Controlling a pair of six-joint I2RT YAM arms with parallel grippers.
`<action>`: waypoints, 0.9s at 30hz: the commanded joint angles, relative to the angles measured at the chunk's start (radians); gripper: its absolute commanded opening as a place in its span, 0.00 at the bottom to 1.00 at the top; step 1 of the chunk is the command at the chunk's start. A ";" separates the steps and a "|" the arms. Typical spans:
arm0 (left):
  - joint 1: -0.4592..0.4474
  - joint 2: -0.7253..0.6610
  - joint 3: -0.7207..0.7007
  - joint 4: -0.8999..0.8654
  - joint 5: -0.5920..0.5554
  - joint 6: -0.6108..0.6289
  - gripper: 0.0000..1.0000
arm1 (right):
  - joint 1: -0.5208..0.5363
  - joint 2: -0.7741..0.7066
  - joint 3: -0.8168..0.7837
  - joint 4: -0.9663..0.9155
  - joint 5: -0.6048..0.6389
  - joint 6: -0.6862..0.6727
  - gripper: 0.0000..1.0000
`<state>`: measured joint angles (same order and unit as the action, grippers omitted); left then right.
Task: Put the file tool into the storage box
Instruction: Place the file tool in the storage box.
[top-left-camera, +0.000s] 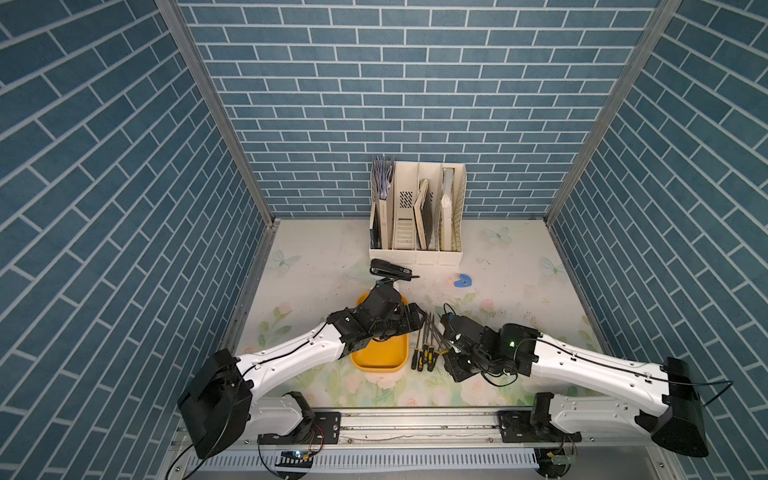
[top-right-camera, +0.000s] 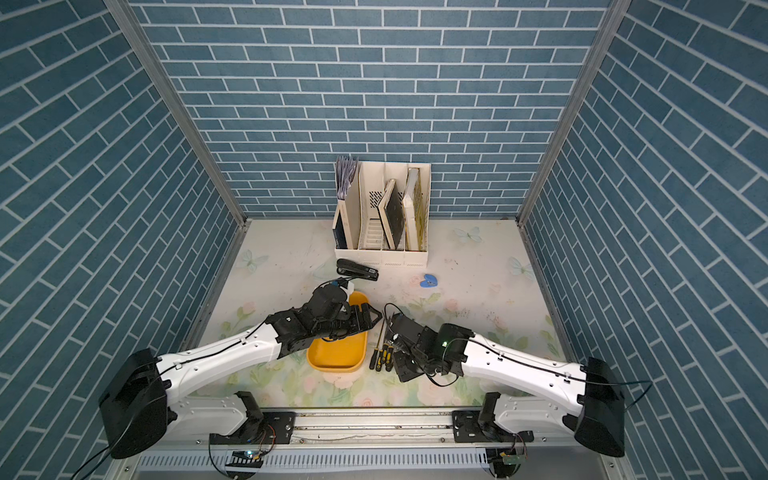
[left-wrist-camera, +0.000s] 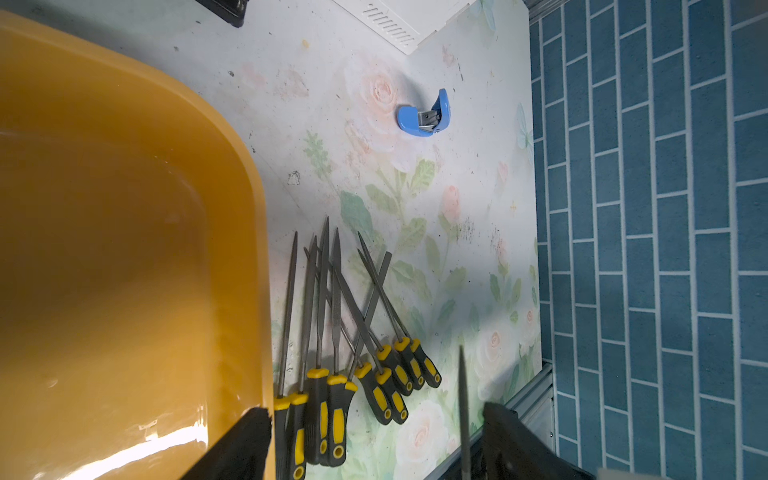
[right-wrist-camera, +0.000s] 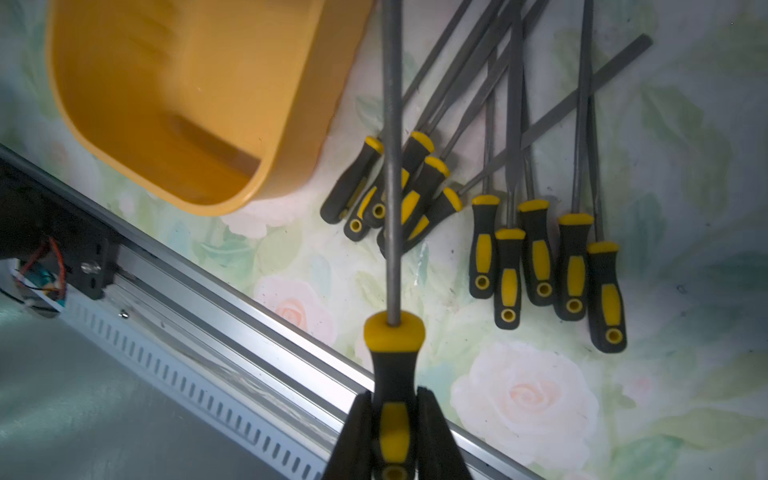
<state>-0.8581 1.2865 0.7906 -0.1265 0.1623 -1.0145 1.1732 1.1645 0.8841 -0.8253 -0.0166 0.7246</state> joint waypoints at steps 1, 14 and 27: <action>-0.007 -0.012 0.004 0.014 -0.002 -0.010 0.82 | -0.004 0.017 0.040 -0.109 0.031 -0.056 0.00; -0.016 0.050 -0.021 0.067 0.014 -0.027 0.67 | -0.002 0.074 0.131 -0.086 -0.037 -0.134 0.00; -0.016 0.134 0.000 0.067 -0.032 -0.040 0.06 | 0.003 0.093 0.136 -0.106 -0.045 -0.147 0.00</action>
<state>-0.8722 1.4067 0.7887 -0.0162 0.1730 -1.1133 1.1736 1.2507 0.9932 -0.9020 -0.0811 0.6006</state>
